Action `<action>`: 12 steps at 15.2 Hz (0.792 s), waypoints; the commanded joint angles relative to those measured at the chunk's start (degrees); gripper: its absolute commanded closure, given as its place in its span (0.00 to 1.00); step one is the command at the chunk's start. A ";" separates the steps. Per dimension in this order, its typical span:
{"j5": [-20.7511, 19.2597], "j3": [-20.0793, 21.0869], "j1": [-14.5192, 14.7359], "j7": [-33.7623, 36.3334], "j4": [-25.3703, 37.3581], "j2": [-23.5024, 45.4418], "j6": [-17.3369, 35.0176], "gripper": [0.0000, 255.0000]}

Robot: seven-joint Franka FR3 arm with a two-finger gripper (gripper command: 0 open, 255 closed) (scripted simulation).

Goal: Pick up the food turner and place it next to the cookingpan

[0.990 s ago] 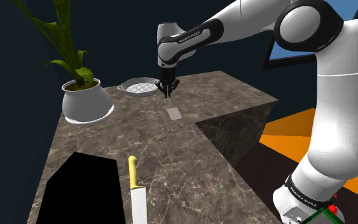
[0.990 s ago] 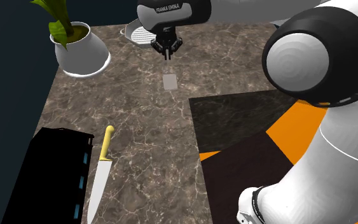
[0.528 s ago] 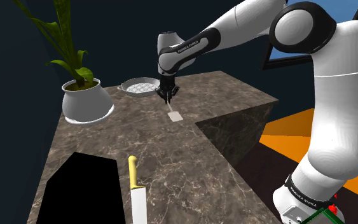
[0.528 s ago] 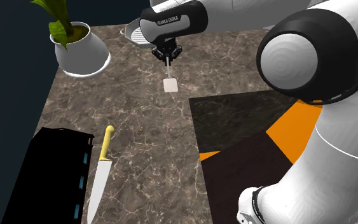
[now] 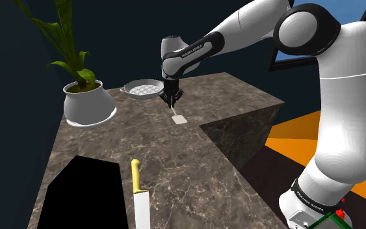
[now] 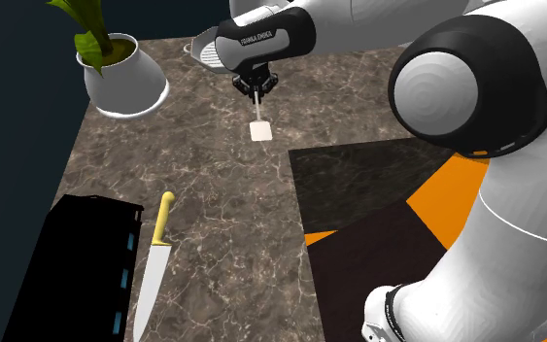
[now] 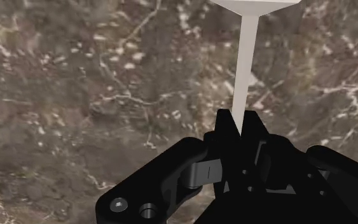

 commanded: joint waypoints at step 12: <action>1.15 0.58 -0.24 -0.71 2.57 -3.30 -5.76 0.00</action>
